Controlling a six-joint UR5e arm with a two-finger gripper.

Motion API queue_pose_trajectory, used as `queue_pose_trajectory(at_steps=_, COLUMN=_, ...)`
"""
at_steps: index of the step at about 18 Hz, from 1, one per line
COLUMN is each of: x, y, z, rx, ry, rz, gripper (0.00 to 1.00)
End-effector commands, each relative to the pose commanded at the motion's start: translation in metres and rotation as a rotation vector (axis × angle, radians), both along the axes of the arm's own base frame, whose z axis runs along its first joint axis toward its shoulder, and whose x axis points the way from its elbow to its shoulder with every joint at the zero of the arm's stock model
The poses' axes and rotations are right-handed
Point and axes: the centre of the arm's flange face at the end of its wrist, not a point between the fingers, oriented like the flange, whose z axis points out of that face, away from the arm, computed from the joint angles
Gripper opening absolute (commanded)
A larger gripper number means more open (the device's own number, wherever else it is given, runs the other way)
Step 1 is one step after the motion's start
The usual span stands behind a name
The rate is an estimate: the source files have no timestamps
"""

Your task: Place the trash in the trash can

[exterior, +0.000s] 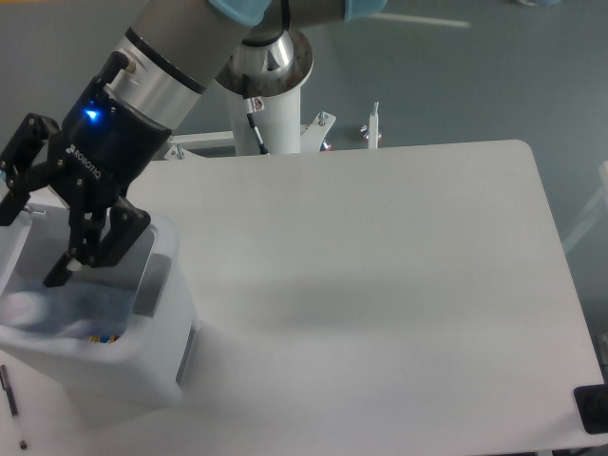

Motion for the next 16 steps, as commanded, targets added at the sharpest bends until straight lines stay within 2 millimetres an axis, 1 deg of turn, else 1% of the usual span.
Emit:
queue_pose_trajectory(at_steps=2, x=-0.015, y=-0.005, z=-0.003, rx=-0.007, ry=-0.003, rz=0.027, gripper=1.00)
queue_pose_trajectory(at_steps=3, x=-0.030, y=-0.011, z=-0.008, rx=-0.015, ry=-0.008, rz=0.052, gripper=1.00)
queue_pose_trajectory(at_steps=5, x=-0.066, y=-0.026, z=-0.024, rx=-0.037, ry=-0.024, rz=0.112, gripper=1.00)
queue_pose_trajectory(at_steps=6, x=-0.090, y=-0.039, z=-0.036, rx=-0.053, ry=-0.037, rz=0.152, gripper=1.00)
queue_pose_trajectory(at_steps=8, x=-0.125, y=-0.061, z=-0.052, rx=-0.075, ry=-0.059, rz=0.215, gripper=1.00)
queue_pose_trajectory(at_steps=11, x=-0.183, y=-0.100, z=-0.074, rx=-0.098, ry=-0.085, rz=0.325, gripper=1.00)
queue_pose_trajectory(at_steps=12, x=-0.200, y=-0.107, z=-0.087, rx=-0.116, ry=-0.097, rz=0.351, gripper=1.00)
queue_pose_trajectory(at_steps=14, x=-0.239, y=-0.129, z=-0.110, rx=-0.161, ry=-0.097, rz=0.426, gripper=1.00)
queue_pose_trajectory(at_steps=15, x=-0.253, y=-0.133, z=-0.123, rx=-0.195, ry=-0.084, rz=0.452, gripper=1.00)
queue_pose_trajectory(at_steps=16, x=-0.264, y=-0.132, z=-0.136, rx=-0.234, ry=-0.064, rz=0.471, gripper=1.00)
